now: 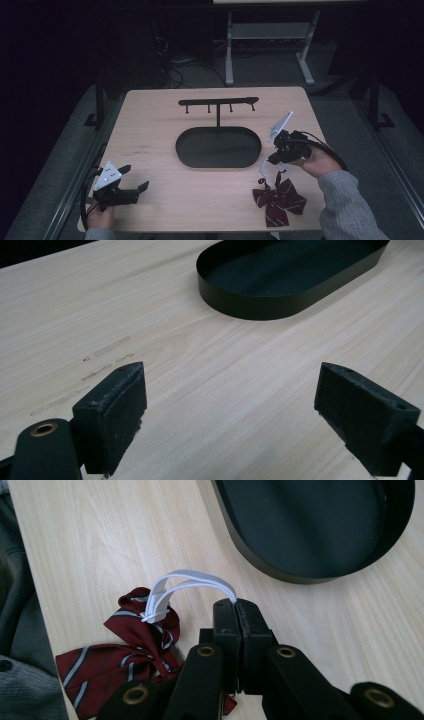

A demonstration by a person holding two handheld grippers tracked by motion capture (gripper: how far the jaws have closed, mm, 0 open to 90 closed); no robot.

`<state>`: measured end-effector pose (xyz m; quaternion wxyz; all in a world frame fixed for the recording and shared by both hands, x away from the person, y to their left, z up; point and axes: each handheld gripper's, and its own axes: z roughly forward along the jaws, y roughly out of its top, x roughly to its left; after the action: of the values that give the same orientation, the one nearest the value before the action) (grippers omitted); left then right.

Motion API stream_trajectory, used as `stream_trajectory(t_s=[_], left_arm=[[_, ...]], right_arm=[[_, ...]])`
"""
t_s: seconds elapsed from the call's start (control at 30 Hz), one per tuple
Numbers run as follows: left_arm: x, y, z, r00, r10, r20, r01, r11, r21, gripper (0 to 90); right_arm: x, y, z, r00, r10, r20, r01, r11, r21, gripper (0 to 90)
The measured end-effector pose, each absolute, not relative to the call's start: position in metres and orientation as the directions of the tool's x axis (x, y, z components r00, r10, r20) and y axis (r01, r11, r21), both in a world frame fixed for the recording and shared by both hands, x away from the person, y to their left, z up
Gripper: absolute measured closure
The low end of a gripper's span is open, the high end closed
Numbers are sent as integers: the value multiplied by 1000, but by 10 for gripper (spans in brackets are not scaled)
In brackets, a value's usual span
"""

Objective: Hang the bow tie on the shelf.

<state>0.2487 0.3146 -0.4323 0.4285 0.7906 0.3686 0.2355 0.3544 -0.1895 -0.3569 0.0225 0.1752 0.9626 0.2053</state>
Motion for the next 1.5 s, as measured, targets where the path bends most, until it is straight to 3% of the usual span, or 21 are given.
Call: stream_trajectory(t_s=[1.5], left_arm=[[248, 316, -431, 621, 782, 59, 375, -363, 853, 131]], right_arm=[[360, -160, -300, -968, 250, -17, 216, 866, 451, 880]])
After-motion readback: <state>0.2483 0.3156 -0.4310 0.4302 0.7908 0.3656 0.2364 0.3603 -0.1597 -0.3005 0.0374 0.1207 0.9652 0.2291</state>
